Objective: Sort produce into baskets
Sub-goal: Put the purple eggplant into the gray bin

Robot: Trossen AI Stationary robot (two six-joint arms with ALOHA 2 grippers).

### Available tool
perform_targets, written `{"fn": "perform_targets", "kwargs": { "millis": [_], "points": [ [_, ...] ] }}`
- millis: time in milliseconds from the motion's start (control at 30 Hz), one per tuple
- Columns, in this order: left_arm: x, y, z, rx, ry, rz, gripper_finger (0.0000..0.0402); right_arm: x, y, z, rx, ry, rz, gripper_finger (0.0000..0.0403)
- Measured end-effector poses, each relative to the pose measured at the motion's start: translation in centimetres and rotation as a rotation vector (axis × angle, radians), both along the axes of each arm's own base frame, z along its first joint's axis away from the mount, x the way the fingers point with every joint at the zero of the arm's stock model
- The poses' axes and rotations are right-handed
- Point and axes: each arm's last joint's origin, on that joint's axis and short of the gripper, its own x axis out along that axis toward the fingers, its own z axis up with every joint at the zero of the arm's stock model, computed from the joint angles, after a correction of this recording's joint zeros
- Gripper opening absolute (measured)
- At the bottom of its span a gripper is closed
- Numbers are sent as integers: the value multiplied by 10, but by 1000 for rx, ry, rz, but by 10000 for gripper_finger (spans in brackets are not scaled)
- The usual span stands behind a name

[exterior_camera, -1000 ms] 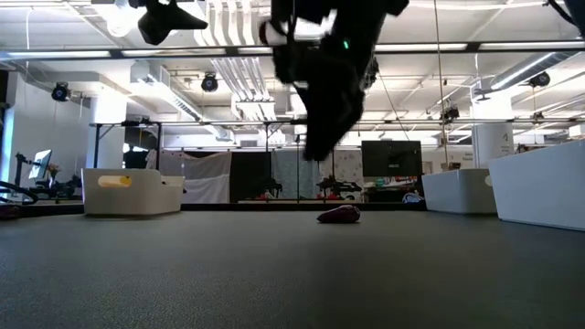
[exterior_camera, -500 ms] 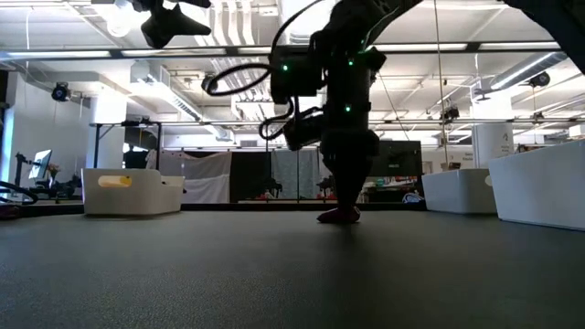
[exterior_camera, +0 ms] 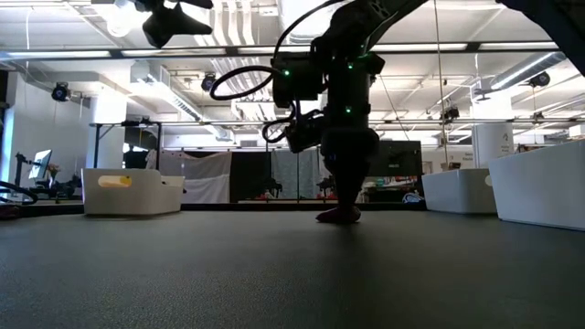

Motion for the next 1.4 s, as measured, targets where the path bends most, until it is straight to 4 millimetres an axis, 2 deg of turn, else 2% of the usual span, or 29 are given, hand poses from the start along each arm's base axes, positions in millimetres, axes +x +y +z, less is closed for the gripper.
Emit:
{"fn": "perform_targets", "kwargs": {
  "millis": [167,300,767,867,967,1067,1167,1267,1400],
  "points": [
    [1,0,2,-17,-23,7,223,0,0,0,13,0,0,94],
    [1,0,2,-33,-30,13,223,-1,1,-1,22,0,-31,86],
    [1,0,2,-71,-38,27,223,-12,-2,-16,63,41,-120,141],
    [1,0,2,-79,-40,30,223,-11,-2,-16,65,34,-139,127],
    [1,0,2,-81,-40,31,223,-10,-3,-14,64,31,-144,94],
    [1,0,2,-91,-43,34,223,-9,-5,-5,67,26,-150,58],
    [1,-1,2,-103,-46,35,223,-16,-14,19,66,27,-166,38],
    [1,-3,2,-110,-48,24,223,-36,-29,55,33,25,-216,37],
    [1,-7,3,-119,-52,3,223,-76,-53,98,-91,65,-352,45]
  ]
}}
